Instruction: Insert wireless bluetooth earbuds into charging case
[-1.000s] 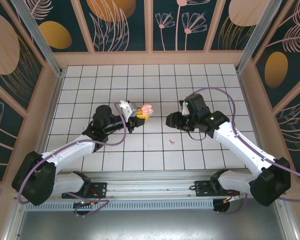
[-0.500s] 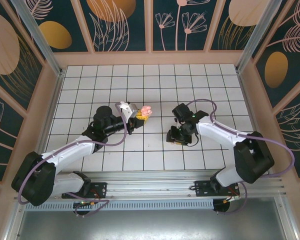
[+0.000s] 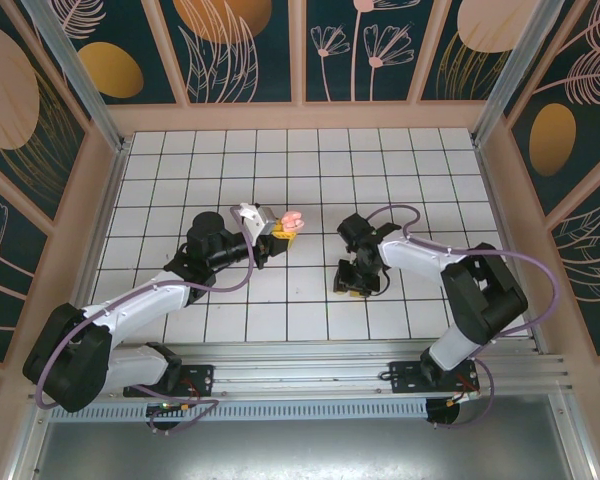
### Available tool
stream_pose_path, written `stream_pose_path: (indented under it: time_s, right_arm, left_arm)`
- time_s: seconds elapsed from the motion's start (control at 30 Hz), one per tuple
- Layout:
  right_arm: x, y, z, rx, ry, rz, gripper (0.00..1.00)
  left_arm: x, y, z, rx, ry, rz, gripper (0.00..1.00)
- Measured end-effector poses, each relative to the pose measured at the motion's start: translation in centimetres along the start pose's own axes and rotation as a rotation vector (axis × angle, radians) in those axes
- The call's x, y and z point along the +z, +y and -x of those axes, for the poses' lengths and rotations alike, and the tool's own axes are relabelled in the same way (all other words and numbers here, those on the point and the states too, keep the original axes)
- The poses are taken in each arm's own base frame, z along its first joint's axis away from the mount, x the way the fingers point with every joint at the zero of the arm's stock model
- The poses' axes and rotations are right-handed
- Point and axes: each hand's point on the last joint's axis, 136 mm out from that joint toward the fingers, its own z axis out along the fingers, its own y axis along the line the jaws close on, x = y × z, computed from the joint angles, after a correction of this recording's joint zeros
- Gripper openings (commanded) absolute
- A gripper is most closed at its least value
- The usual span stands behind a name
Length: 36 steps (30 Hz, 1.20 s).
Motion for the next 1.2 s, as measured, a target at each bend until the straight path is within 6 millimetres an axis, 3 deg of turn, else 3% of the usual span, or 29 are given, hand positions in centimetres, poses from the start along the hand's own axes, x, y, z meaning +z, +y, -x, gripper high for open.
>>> stream_pose_path:
  time_s: [0.33,0.83,1.2]
  right_arm:
    - [0.7,-1.0,0.5,0.014,-0.003,-0.048,0.3]
    - [-0.6,-1.2,4.2,0.036,-0.122,-0.061,0.29]
    - [-4.0,0.9,5.7,0.024,-0.193,-0.005,0.31]
  left_arm:
    - [0.0,0.0,0.0,0.0,0.0,0.001,0.16]
    - [0.0,0.1,0.0,0.007,0.001,0.008,0.16]
    - [0.0,0.1,0.0,0.007,0.001,0.008,0.16]
